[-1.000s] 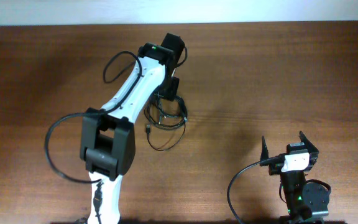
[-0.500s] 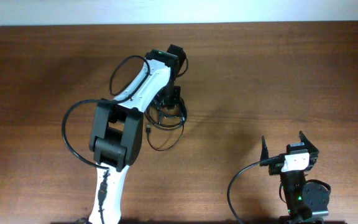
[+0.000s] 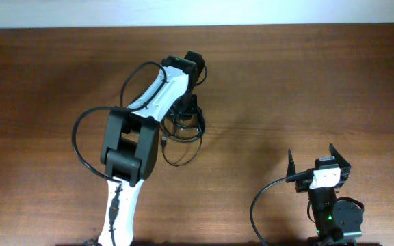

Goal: Untangle cables
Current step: 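Grasp a cable strand in the bundle with the left gripper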

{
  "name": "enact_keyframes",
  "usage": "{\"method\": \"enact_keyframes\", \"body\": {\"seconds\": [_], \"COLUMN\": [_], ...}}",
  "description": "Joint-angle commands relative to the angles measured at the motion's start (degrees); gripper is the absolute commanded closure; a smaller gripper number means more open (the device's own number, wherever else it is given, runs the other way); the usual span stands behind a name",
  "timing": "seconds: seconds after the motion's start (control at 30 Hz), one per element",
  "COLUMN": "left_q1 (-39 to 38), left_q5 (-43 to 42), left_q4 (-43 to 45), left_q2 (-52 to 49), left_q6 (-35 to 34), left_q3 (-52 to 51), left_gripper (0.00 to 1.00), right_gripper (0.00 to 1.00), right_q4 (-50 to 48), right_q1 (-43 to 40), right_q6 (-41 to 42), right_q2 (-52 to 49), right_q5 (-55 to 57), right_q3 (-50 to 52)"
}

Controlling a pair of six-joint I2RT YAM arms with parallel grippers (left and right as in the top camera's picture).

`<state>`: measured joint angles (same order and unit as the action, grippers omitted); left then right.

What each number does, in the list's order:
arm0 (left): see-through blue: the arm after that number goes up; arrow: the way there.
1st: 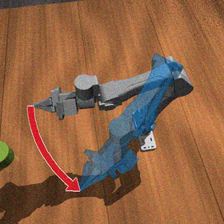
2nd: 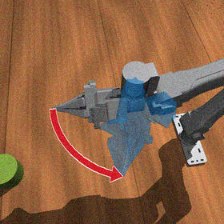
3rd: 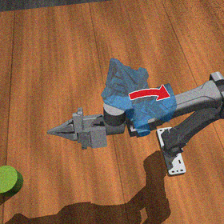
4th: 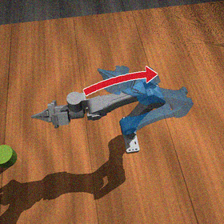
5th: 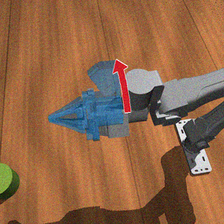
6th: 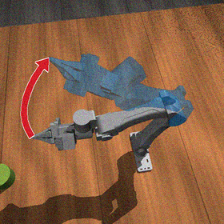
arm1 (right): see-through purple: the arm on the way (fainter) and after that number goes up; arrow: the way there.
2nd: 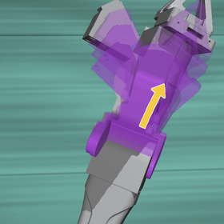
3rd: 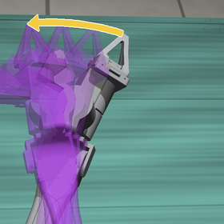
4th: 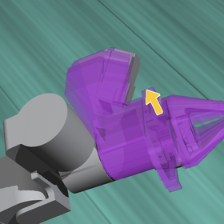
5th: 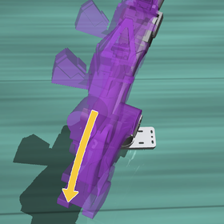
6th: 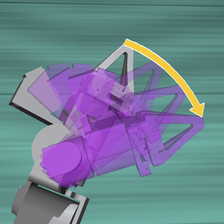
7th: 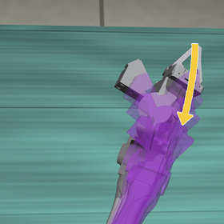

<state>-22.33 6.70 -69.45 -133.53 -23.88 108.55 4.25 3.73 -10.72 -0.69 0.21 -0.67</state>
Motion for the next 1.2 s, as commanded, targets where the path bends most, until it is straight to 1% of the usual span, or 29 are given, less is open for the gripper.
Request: {"method": "enact_keyframes", "body": {"seconds": [0.0, 0.03, 0.13, 0.17, 0.2, 0.3, 0.4, 0.5, 0.57, 0.63, 0.77, 0.8, 0.83, 0.87, 0.9, 0.93, 1.03, 1.1, 1.17], "left_q1": [0.4, 0.4, 0.4, 0.4, 0.4, 0.4, 0.3, 0.2, 0.2, 0.2, 0.2, 0.2, 0.2, 0.2, 0.2, 0.5, 2.1, 3.6, 4.7], "left_q5": [0.6, -0.2, -1.4, -1.4, -1.4, -1.4, -1.4, -1.4, -1.4, -1.4, -1.4, -1.4, -1.4, -1.5, -1.9, -3.7, -13.9, -19.7, -22.9], "left_q4": [-0.5, -1.7, -3.7, -3.5, -2.9, -0.6, -0.6, 0.0, 0.4, 0.4, 0.5, 0.7, 1.1, 1.4, 1.5, 1.4, 1.2, 1.0, 0.8], "left_q2": [-1.4, -1.4, -1.4, -1.4, -1.4, -1.4, -1.4, -1.4, -1.4, -1.4, -1.4, -1.4, -1.4, -1.4, -1.4, -1.3, -0.8, 1.4, 4.1], "left_q6": [-1.0, -1.0, -1.0, -1.0, -1.0, -1.0, -2.4, -2.4, -2.4, -2.4, -2.4, -2.4, -2.4, -2.4, -2.4, -2.1, 1.8, 2.6, 3.2], "left_q3": [0.2, 0.2, 0.2, 0.2, 0.2, 0.2, 0.0, -0.1, -0.1, -0.1, -0.1, -0.1, -0.1, -0.1, -0.1, 0.3, 3.0, 3.9, 3.9], "left_gripper": [0.71, 0.73, 0.70, 0.69, 0.72, 0.71, 0.73, 0.87, 0.89, 0.83, 0.82, 0.84, 0.94, 1.00, 1.00, 1.00, 1.00, 1.00, 1.00], "right_gripper": [0.01, 0.02, 0.01, 0.02, 0.01, 0.02, 0.01, 0.02, 0.01, 0.02, 0.02, 0.02, 0.02, 0.02, 0.02, 0.01, 0.02, 0.02, 0.02], "right_q4": [0.3, 0.3, 0.3, 0.3, 0.3, 0.3, 0.3, 0.3, 0.3, 0.3, 0.3, 0.3, 0.3, 0.3, 0.3, 0.3, 0.3, 0.3, 0.3], "right_q1": [-0.4, -0.4, -0.4, -0.4, -0.4, -0.4, -0.4, -0.4, -0.4, -0.4, -0.4, -0.4, -0.4, -0.4, -0.4, -0.4, -0.4, -0.4, -0.4], "right_q6": [0.1, 0.1, 0.1, 0.1, 0.1, 0.1, 0.1, 0.1, 0.1, 0.1, 0.1, 0.1, 0.1, 0.1, 0.1, 0.1, 0.1, 0.1, 0.1], "right_q2": [0.4, 0.4, 0.4, 0.4, 0.4, 0.4, 0.4, 0.4, 0.4, 0.4, 0.4, 0.4, 0.4, 0.4, 0.4, 0.4, 0.4, 0.4, 0.4], "right_q5": [0.5, 0.5, 0.5, 0.5, 0.5, 0.5, 0.5, 0.5, 0.5, 0.5, 0.5, 0.5, 0.5, 0.5, 0.5, 0.5, 0.5, 0.5, 0.5], "right_q3": [0.3, 0.3, 0.3, 0.3, 0.3, 0.3, 0.3, 0.3, 0.3, 0.3, 0.3, 0.3, 0.3, 0.3, 0.3, 0.3, 0.3, 0.3, 0.3]}}
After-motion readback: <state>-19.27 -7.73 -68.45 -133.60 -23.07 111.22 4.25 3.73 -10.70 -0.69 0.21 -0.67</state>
